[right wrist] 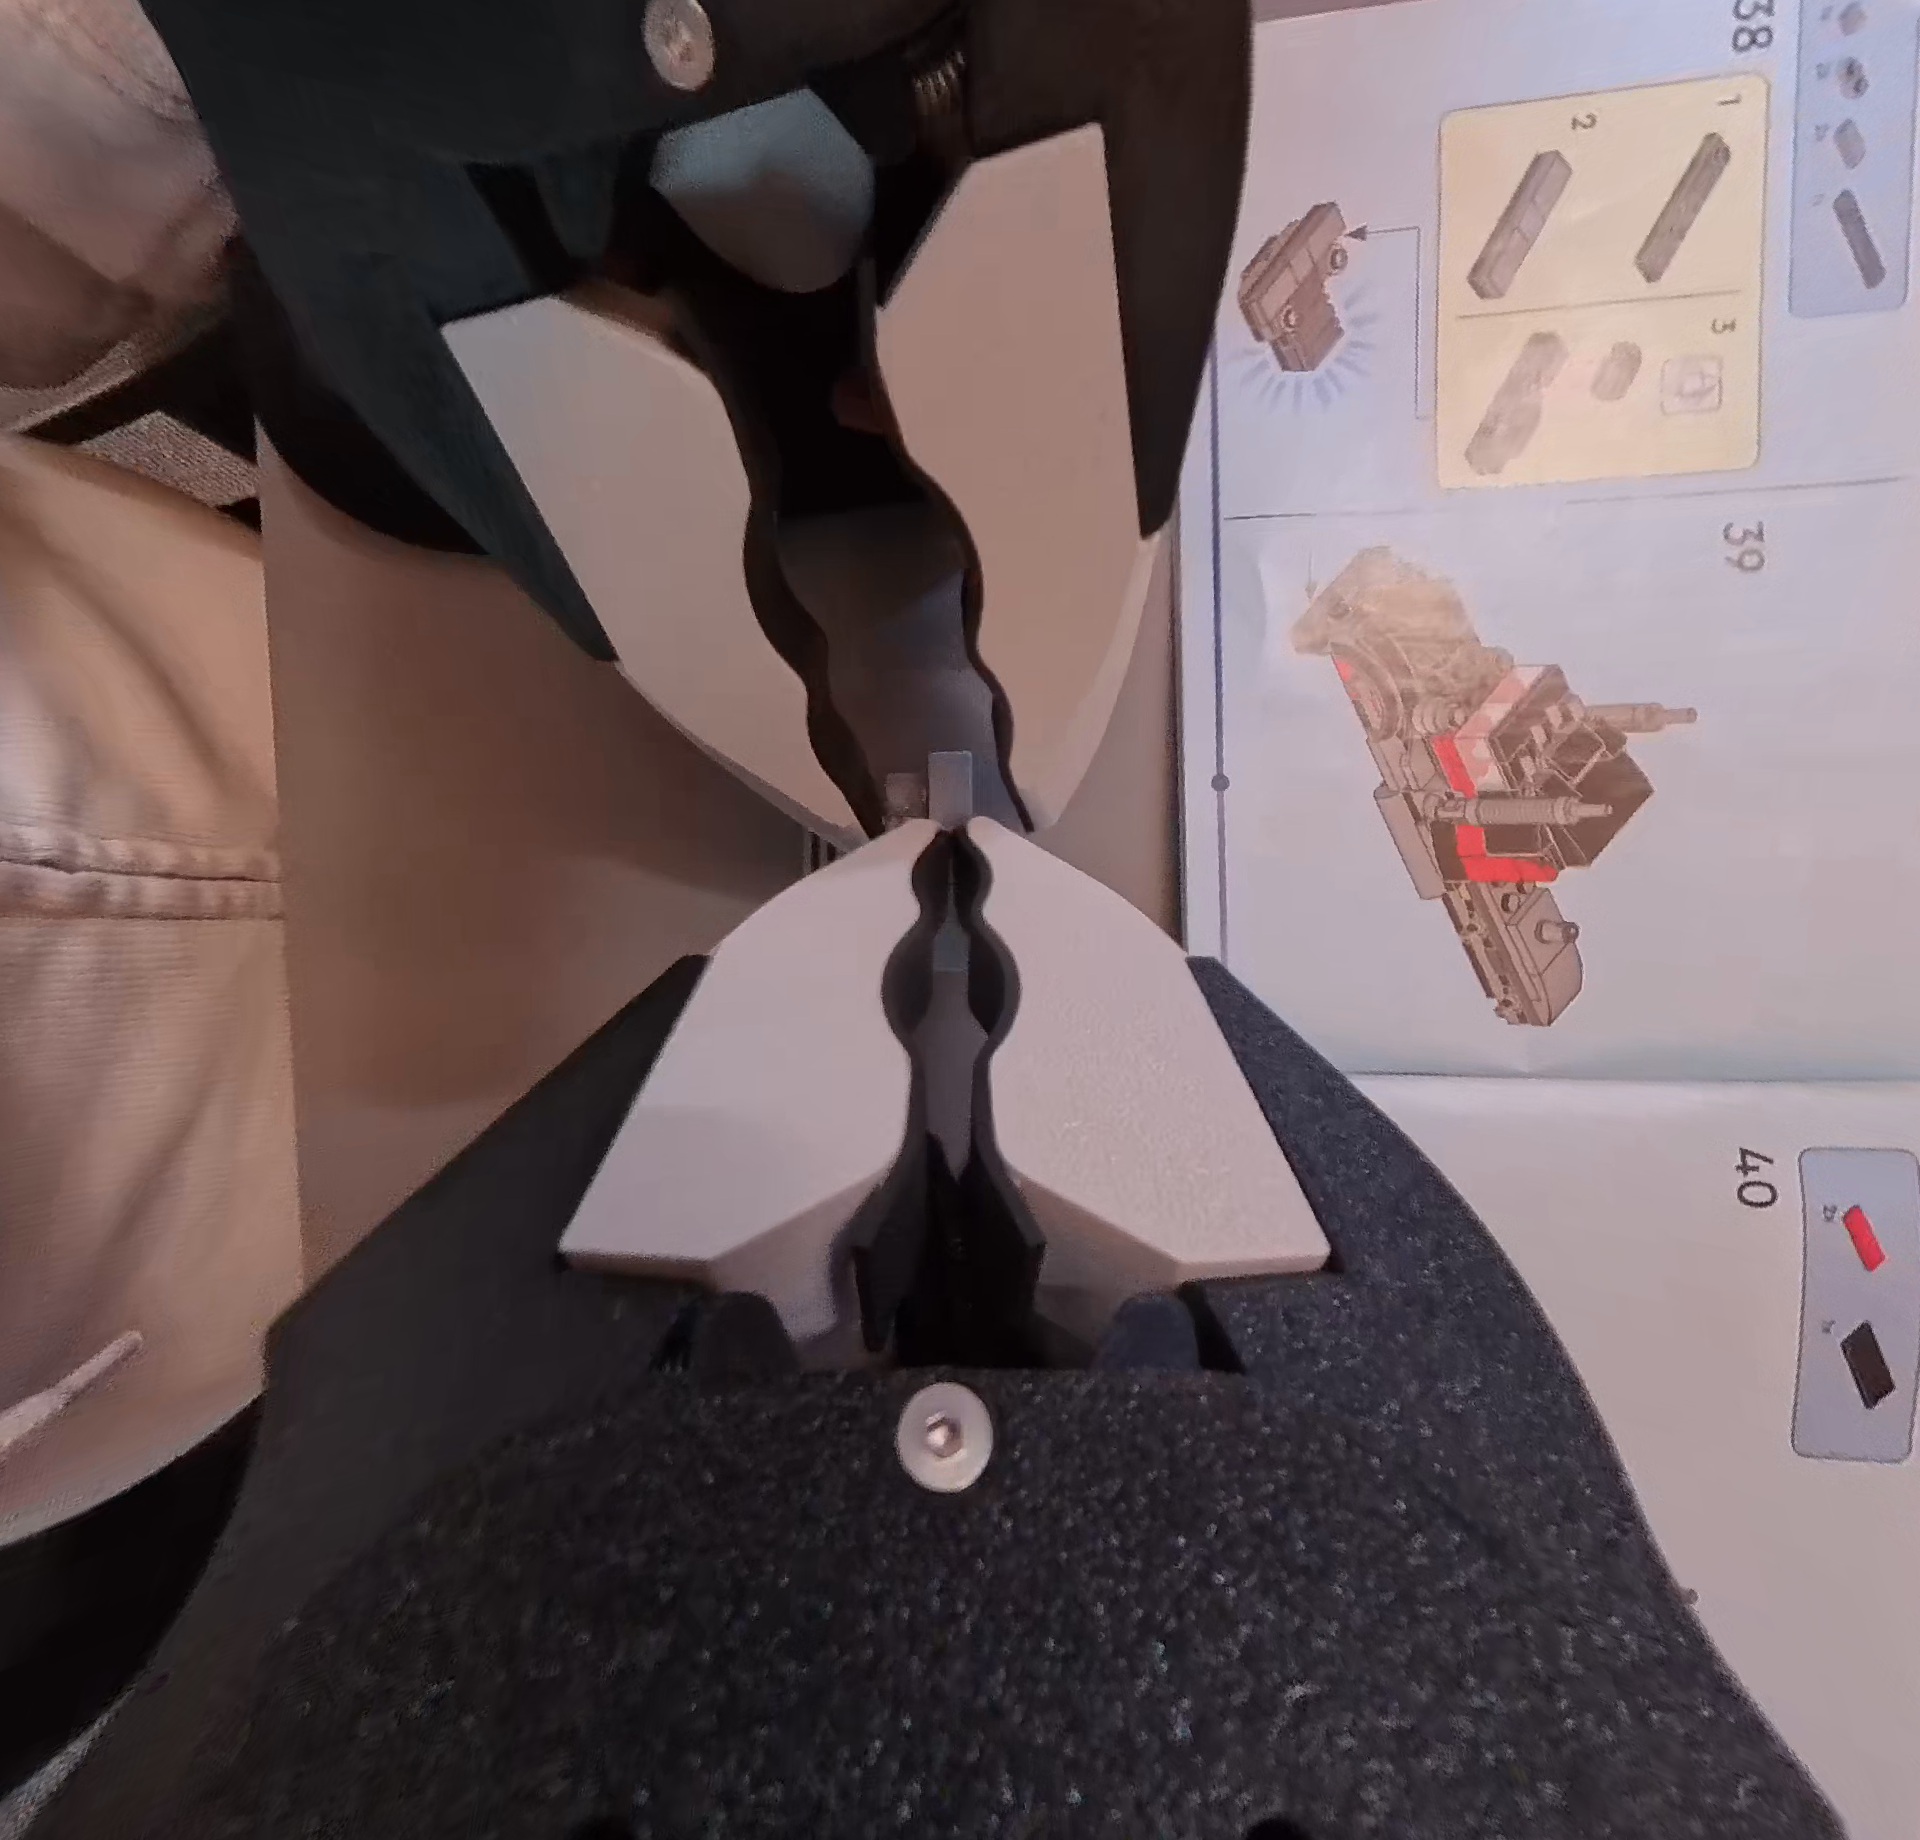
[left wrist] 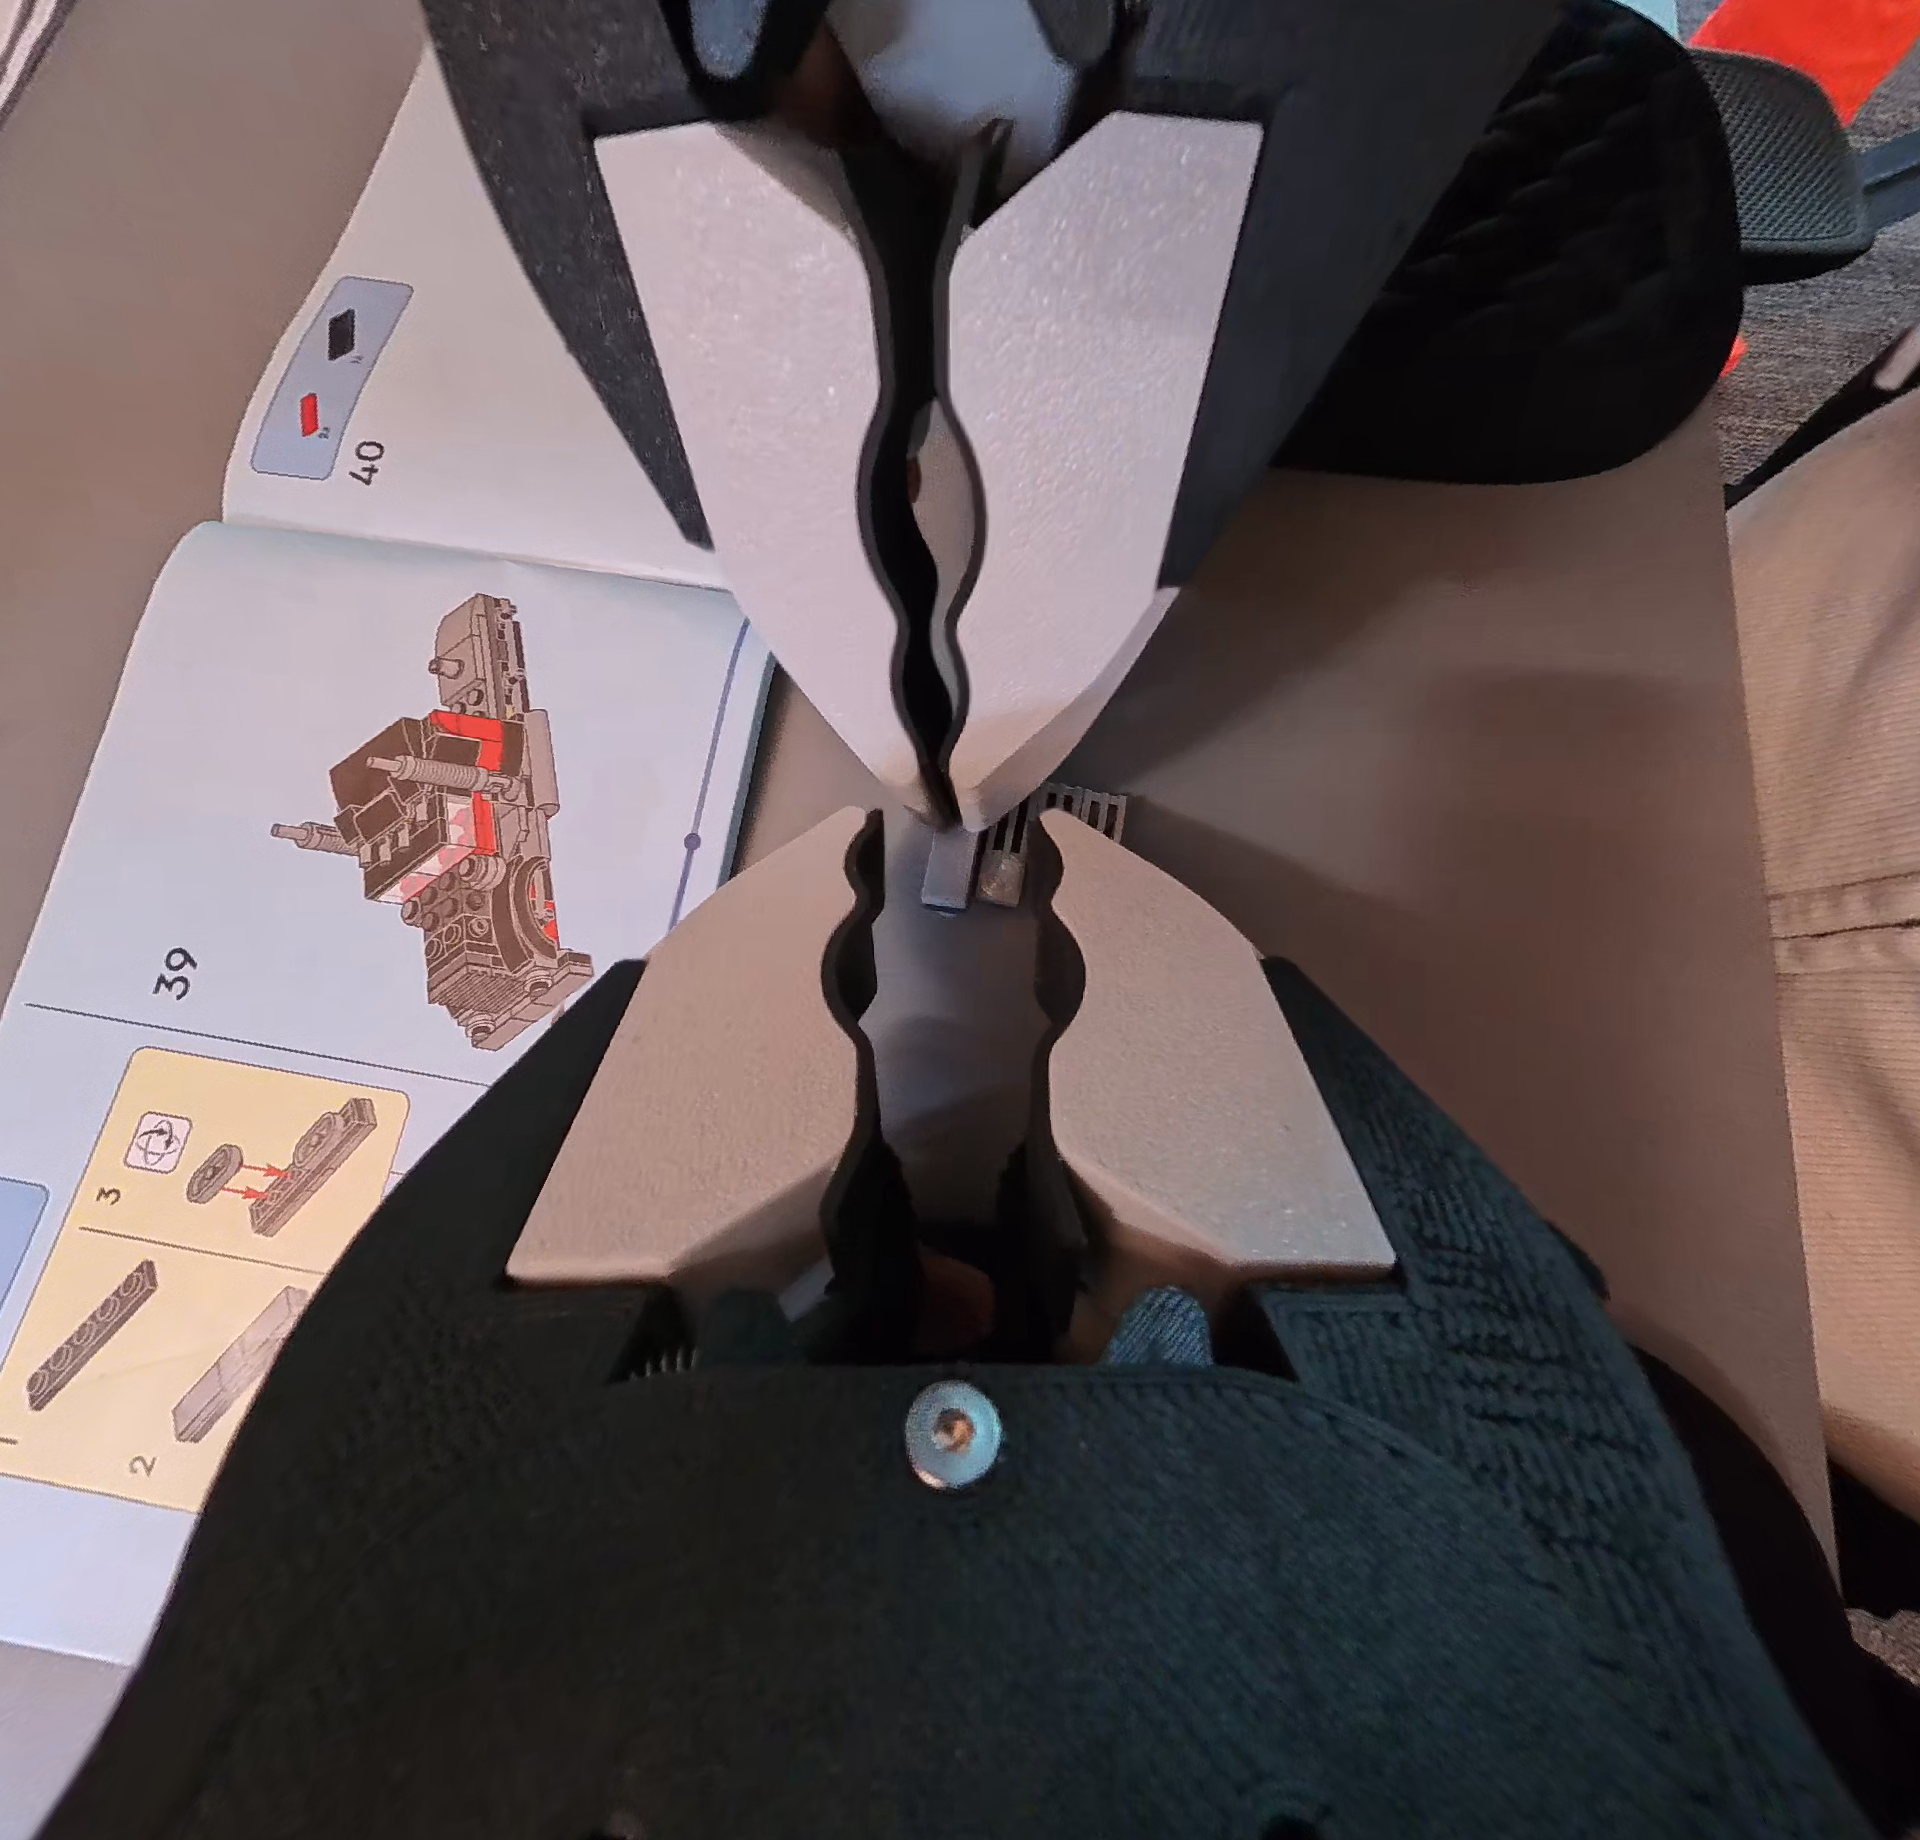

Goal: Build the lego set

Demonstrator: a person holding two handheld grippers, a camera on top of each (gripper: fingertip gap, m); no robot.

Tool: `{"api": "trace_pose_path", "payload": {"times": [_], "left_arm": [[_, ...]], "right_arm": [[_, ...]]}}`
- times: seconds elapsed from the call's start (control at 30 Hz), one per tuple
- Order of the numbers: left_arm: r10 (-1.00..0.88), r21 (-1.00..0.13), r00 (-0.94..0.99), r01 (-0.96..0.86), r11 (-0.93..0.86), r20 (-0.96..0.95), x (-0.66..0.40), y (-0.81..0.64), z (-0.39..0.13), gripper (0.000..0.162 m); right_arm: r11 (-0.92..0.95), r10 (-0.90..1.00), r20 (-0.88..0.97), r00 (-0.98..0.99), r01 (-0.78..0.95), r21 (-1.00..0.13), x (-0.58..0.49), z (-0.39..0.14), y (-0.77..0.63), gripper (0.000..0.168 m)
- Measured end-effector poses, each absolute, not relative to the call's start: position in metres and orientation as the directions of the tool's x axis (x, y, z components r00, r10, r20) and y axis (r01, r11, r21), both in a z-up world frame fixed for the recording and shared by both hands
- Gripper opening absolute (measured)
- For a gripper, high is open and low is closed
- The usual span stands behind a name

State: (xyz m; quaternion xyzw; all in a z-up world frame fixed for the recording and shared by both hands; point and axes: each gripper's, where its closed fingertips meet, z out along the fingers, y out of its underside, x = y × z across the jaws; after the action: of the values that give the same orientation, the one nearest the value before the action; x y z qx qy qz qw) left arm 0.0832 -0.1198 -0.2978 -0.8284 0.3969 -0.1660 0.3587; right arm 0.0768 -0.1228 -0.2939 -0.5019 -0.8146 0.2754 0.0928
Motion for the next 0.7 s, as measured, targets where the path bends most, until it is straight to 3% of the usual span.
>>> {"api": "trace_pose_path", "payload": {"times": [0.1,0.2,0.33,0.4,0.7], "left_arm": [[-0.768,-0.763,0.64,-0.492,-0.419,0.009,0.082,-0.119,-0.289,0.036],[-0.733,-0.879,0.677,-0.304,-0.366,0.071,0.073,-0.118,-0.256,0.043],[-0.608,-0.906,0.776,-0.119,-0.406,0.171,0.035,-0.131,-0.235,0.051],[-0.562,-0.885,0.808,-0.119,-0.451,0.177,0.021,-0.143,-0.242,0.052],[-0.526,-0.833,0.834,-0.167,-0.528,0.166,0.016,-0.153,-0.266,0.053]], "right_arm": [[0.278,0.876,-0.152,-0.457,0.737,-0.616,0.075,-0.282,-0.118,0.016],[0.223,0.89,-0.149,-0.432,0.695,-0.684,0.078,-0.266,-0.108,0.027],[0.238,0.903,-0.104,-0.418,0.685,-0.689,0.092,-0.268,-0.102,0.048],[0.248,0.899,-0.105,-0.425,0.692,-0.677,0.097,-0.276,-0.107,0.055],[0.268,0.891,-0.099,-0.443,0.689,-0.674,0.093,-0.29,-0.121,0.056]]}}
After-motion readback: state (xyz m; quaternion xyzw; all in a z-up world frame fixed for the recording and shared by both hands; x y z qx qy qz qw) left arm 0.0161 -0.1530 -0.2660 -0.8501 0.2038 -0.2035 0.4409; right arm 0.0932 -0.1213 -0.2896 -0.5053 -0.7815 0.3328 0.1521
